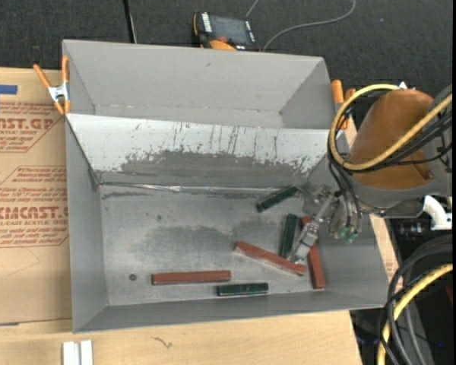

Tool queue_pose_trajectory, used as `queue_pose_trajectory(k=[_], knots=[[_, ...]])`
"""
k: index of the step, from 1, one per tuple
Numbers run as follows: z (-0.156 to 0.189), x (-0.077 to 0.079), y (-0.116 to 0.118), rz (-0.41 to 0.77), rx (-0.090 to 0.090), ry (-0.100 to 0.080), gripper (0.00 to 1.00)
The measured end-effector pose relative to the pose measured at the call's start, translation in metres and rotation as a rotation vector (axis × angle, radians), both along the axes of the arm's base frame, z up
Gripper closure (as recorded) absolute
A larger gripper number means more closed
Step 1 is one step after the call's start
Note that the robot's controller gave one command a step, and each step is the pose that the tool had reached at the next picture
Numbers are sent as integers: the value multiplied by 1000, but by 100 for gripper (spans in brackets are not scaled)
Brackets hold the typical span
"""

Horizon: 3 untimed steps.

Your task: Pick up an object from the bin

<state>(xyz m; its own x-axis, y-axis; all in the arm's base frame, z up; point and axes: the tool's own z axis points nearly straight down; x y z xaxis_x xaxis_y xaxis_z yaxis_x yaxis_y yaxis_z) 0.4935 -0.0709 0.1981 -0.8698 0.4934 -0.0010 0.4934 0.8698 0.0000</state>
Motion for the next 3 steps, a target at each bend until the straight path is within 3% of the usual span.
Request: queue_pose_trajectory(k=[1, 2, 3], knots=[[-131, -9, 26, 100, 3, 9, 0], [-127, -6, 25, 100, 1, 0, 100], [78, 14, 26, 32, 0, -9, 100]])
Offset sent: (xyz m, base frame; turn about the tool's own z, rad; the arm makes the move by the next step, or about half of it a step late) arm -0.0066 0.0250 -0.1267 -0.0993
